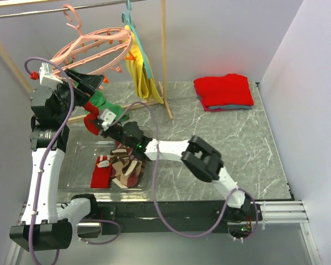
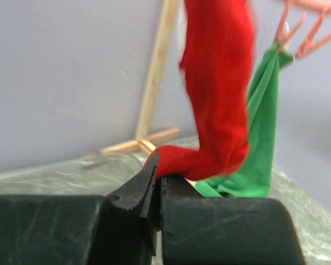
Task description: Remove the socks clipped to the hanger
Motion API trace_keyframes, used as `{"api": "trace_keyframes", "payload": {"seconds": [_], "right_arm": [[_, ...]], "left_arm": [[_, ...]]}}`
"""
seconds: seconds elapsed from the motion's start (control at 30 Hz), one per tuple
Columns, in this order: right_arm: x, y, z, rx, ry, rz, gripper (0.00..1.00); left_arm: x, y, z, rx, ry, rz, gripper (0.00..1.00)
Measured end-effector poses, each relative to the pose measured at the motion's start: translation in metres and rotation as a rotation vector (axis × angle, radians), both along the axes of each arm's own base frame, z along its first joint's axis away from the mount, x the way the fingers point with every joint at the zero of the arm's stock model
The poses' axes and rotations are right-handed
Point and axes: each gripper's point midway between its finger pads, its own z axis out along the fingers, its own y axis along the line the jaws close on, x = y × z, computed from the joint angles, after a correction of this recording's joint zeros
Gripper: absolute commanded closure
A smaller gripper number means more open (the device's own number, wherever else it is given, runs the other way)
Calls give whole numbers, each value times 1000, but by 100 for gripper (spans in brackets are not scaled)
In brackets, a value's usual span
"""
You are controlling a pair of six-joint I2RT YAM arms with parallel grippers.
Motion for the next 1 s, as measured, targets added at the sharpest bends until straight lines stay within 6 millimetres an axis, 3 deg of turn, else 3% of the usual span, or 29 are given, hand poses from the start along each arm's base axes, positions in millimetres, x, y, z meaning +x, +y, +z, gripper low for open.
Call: {"api": "trace_keyframes", "payload": {"seconds": [0.13,0.23,0.4,0.63,0.77,1.0], "right_arm": [[-27,-22,33,27,12,75,100],[-46,-31,46,31,31,150,100],[-77,-33,45,-15,114,299,100],[-116,-26,34,-127,277,517,100],[-132,-25,43,-148,317,613,100],[-149,-37,40,-217,384,673,100]], "left_arm": [[-8,-4,4,0,-12,-24,3],[-23,-5,12,12,-37,-29,2],[-53,-3,30,74,-94,-5,1],[-82,27,55,178,-153,180,3],[-90,50,47,233,-119,312,7],[-97,87,20,299,-30,511,12]]}}
